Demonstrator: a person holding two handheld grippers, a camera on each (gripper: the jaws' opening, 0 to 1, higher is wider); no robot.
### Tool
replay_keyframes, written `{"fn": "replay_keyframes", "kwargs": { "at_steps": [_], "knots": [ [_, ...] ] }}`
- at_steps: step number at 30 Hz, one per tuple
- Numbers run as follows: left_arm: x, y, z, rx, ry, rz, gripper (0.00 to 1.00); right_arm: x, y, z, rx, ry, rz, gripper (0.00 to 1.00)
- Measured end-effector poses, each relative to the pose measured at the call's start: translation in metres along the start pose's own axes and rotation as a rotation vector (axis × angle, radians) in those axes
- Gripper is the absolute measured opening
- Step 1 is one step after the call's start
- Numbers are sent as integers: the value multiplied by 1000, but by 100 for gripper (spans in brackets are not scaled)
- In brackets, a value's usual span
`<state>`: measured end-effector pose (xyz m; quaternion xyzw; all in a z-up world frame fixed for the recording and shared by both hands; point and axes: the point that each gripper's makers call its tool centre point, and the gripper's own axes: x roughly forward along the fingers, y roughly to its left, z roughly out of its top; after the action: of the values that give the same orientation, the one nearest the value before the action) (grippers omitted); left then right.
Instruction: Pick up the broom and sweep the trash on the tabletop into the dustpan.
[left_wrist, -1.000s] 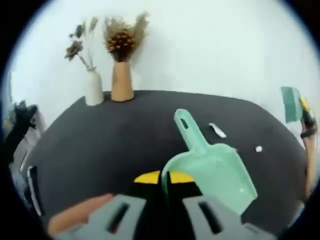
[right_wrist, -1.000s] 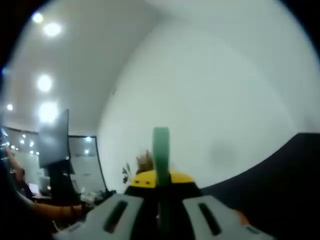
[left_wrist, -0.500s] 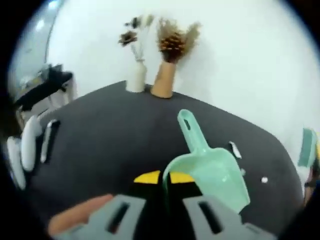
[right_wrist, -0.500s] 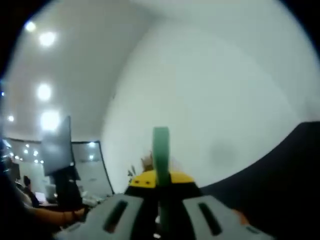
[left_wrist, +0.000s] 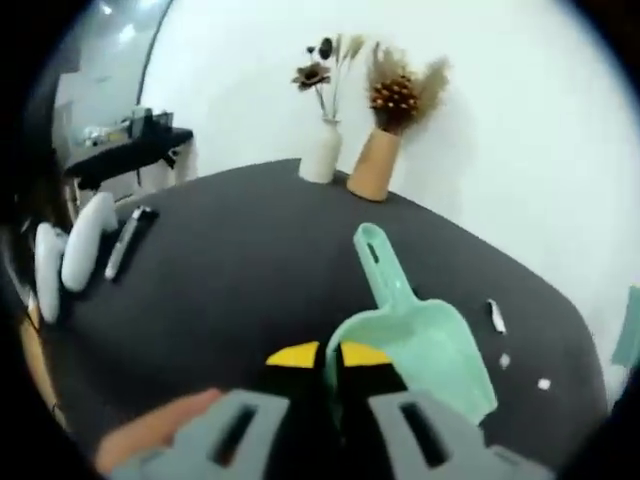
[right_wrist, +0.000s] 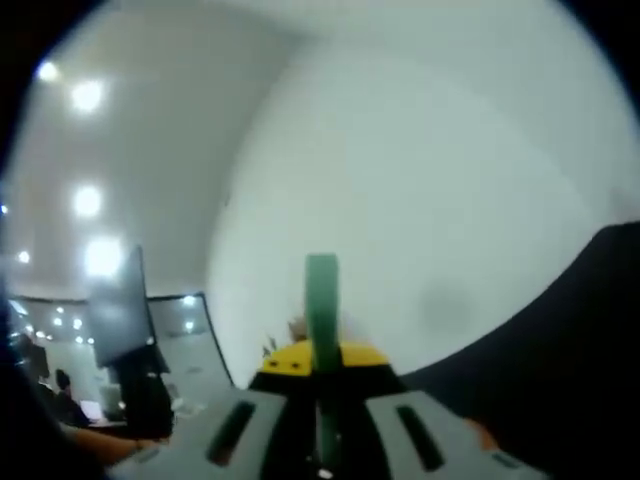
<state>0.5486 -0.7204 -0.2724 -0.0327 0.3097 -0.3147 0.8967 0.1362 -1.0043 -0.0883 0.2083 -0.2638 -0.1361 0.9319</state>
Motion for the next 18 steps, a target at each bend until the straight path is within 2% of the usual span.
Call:
{"fn": "replay_keyframes", "kwargs": {
  "at_steps": [2,5,8,11,12,14,15,17,18],
  "knots": [
    [2,-2,-5,52,29,-20,11,0,1,1,1,-2,3,6],
    [0,-2,-3,81,14,-26,13,1,3,2,-4,-1,9,6],
    [1,-5,-5,118,26,-79,21,2,5,1,-9,0,13,6],
    [1,-5,4,167,-11,-113,21,2,8,2,-18,-1,18,6],
    [1,-9,5,201,-12,-151,21,2,8,1,-21,-1,20,6],
    [1,-12,6,271,-13,-185,25,2,9,1,-25,0,22,6],
    [1,-16,11,334,-40,-219,24,2,11,1,-30,0,24,6],
    [2,-14,11,387,-18,-225,25,2,13,1,-39,-1,26,6],
    [2,-18,13,458,-25,-267,26,2,13,1,-44,-1,26,6]
  ]
}}
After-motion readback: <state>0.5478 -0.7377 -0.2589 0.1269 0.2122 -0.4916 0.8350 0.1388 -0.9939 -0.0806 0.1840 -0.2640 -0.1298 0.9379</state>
